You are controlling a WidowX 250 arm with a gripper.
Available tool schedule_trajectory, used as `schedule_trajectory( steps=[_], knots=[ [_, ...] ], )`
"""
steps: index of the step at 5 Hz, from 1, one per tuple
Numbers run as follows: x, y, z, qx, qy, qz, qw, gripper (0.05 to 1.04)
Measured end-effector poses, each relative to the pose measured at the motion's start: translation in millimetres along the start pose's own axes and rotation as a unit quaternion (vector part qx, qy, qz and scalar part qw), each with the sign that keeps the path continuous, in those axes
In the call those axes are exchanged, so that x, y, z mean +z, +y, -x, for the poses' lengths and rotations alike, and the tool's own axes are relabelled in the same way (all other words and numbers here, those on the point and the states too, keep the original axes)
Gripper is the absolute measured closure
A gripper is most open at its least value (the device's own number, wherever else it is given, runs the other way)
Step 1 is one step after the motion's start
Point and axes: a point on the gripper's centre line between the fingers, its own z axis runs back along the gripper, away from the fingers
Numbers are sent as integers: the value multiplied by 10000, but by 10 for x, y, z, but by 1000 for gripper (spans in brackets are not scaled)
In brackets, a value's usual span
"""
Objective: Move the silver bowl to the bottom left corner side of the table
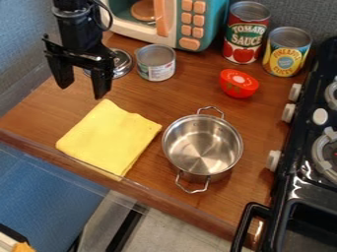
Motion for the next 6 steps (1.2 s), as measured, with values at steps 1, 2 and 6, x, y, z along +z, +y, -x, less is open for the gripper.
schedule_trajectory(
  steps=[1, 2, 6],
  knots=[
    [-78, -31, 27, 23, 131, 68, 9999, 83],
    [-48, -508, 58, -356, 122, 336, 9987, 83],
    [-417, -1504, 173, -1060, 333, 231, 9935, 84]
  ],
)
